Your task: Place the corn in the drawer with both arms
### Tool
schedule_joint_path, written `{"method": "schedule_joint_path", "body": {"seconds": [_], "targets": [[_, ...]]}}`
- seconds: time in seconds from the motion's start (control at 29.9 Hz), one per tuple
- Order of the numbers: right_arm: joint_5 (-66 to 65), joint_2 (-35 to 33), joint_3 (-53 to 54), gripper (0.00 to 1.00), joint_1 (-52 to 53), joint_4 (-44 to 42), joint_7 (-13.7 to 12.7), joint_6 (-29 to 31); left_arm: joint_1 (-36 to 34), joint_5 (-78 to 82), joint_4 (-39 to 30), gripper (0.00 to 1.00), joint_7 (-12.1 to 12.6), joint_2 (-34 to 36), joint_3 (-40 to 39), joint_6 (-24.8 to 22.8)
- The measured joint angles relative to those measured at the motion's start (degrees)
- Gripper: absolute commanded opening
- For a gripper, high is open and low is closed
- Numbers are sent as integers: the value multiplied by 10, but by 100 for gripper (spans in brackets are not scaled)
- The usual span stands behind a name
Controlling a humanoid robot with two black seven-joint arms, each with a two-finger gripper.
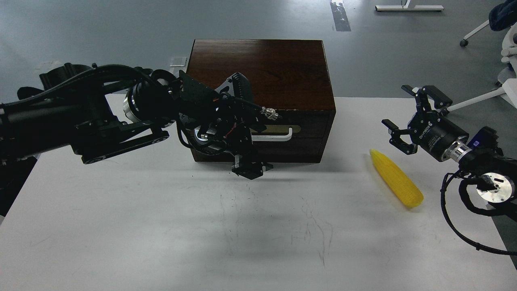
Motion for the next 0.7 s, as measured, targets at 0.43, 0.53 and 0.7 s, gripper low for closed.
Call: {"method": "schedule_joint_path", "body": {"seconds": [0.43,0.53,0.7], "targets": [[0,0,0,100,-3,0,0,0,1,0,26,98,0,-5,10,0],[0,0,0,100,-3,0,0,0,2,0,29,98,0,-5,10,0],[0,0,0,100,-3,0,0,0,3,0,33,98,0,-5,10,0]]}}
